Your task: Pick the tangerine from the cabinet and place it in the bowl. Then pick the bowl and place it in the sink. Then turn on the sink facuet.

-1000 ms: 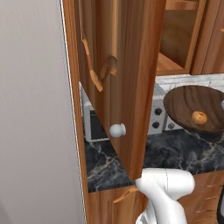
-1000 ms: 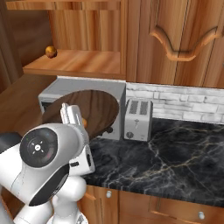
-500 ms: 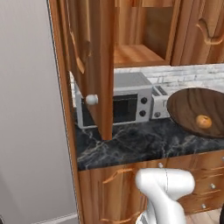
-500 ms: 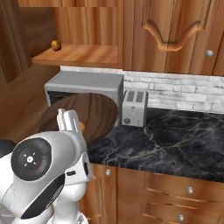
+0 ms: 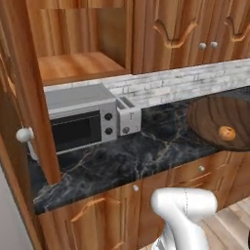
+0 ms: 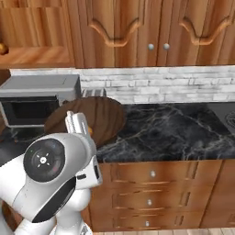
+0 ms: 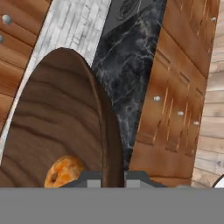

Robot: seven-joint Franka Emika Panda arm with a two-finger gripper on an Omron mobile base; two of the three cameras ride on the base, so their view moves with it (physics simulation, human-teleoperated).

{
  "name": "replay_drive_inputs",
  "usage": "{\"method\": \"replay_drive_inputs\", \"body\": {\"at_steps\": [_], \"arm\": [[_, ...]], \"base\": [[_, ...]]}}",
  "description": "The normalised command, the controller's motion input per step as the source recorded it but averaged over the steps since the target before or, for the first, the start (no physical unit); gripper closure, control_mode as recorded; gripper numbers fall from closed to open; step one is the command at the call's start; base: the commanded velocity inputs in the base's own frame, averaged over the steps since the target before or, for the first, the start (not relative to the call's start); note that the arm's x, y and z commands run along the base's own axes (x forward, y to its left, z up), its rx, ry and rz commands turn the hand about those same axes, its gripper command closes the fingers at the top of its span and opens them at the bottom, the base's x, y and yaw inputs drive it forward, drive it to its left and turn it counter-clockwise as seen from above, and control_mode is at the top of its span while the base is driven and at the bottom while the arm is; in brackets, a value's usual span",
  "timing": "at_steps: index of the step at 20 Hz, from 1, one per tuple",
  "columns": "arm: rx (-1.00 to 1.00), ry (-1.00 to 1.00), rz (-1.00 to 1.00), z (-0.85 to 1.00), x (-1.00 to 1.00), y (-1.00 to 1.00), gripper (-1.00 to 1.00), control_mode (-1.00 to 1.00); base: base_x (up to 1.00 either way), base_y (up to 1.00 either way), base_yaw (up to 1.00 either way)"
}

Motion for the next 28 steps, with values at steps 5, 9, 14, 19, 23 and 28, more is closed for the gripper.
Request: {"method": "replay_drive_inputs", "body": {"at_steps": [5,9,14,19,23,28], "arm": [[0.0,0.0,0.0,0.0,0.0,0.0,1.0,1.0],[0.0,0.0,0.0,0.0,0.0,0.0,1.0,1.0],[0.0,0.0,0.0,0.0,0.0,0.0,1.0,1.0],[0.0,0.0,0.0,0.0,0.0,0.0,1.0,1.0],[0.0,0.0,0.0,0.0,0.0,0.0,1.0,1.0],[0.0,0.0,0.0,0.0,0.0,0.0,1.0,1.0]], "base": [[-0.03,-0.58,-0.57],[-0.01,-0.72,-0.51],[0.07,-0.79,-0.48],[0.24,-0.75,-0.54],[0.21,-0.54,-0.57],[0.16,-0.31,-0.57]]}}
